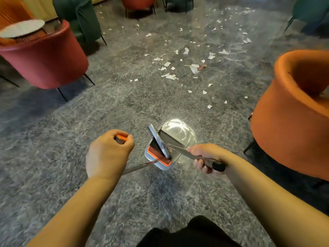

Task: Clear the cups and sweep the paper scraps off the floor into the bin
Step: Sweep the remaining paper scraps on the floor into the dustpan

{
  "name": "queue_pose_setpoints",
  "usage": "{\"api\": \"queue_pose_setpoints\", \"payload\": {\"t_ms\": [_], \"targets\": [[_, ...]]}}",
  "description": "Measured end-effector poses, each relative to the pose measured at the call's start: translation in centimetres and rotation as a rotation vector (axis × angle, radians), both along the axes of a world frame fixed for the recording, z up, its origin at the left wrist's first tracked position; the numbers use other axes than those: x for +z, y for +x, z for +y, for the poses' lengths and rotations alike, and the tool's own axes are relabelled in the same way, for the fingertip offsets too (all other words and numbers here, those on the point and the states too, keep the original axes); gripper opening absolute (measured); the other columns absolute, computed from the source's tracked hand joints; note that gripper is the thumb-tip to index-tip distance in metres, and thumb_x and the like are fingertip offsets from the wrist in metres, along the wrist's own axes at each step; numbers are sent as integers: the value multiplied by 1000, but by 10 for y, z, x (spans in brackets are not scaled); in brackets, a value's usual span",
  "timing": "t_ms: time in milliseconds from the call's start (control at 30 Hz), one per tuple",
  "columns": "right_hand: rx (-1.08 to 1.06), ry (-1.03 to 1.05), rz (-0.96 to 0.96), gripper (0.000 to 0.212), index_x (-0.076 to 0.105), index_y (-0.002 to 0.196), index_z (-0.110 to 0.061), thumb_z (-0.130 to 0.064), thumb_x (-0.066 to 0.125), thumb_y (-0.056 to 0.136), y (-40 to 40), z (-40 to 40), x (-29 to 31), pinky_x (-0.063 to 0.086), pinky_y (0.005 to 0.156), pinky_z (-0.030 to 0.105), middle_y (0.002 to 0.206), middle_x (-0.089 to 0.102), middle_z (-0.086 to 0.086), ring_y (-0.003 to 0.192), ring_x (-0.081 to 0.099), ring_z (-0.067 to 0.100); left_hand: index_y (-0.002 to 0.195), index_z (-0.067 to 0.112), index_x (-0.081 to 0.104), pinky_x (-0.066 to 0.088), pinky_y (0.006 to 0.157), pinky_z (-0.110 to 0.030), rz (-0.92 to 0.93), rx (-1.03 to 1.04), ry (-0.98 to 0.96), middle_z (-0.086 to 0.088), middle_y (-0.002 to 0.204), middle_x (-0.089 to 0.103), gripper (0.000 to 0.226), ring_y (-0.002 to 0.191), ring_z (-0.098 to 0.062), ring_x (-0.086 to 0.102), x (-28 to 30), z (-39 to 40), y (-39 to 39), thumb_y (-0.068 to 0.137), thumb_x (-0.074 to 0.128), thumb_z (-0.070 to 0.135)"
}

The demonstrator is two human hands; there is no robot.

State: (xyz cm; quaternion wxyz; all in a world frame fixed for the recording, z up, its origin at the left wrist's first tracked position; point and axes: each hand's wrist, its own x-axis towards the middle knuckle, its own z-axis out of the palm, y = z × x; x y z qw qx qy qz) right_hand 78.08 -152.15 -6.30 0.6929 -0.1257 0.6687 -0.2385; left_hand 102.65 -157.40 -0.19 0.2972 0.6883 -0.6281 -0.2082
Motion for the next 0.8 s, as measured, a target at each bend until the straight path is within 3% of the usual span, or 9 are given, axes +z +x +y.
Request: {"api": "queue_pose_setpoints", "payload": {"t_ms": [167,267,433,634,800], "targets": [[-17,25,-30,27,47,125,-25,-23,35,101,-26,-85,-11,26,35,10,56,39,-2,32,38,3,73,32,63,46,67,-31,-19,-36,28,17,68,60,12,76,-20,61,-3,-87,-27,82,69,38],[-9,31,-33,33,43,133,-20,-24,37,101,-52,-144,-21,29,34,10,54,41,-2,31,40,4,70,32,61,47,69,-33,-41,-37,21,8,73,65,15,78,-24,61,-8,-142,-52,81,70,37],[-18,18,-46,34,43,131,-12,-24,42,100,-113,-244,-32,30,33,14,64,45,1,34,43,5,81,26,69,45,70,-34,-90,-64,7,-6,88,72,10,84,-31,62,-7,-242,-114,82,70,36],[-15,5,-33,24,48,120,-17,-22,38,99,-173,-350,-13,30,36,12,54,48,-1,35,43,4,77,30,64,38,68,-31,-73,-61,17,-5,81,67,10,75,-23,50,5,-344,-177,83,70,34],[-3,-5,14,19,48,112,-20,-20,35,97,-208,-432,-3,28,38,13,56,46,-1,35,41,5,80,29,65,39,69,-31,-46,-52,-3,-5,84,68,8,75,-23,50,11,-424,-210,84,70,33]]}}
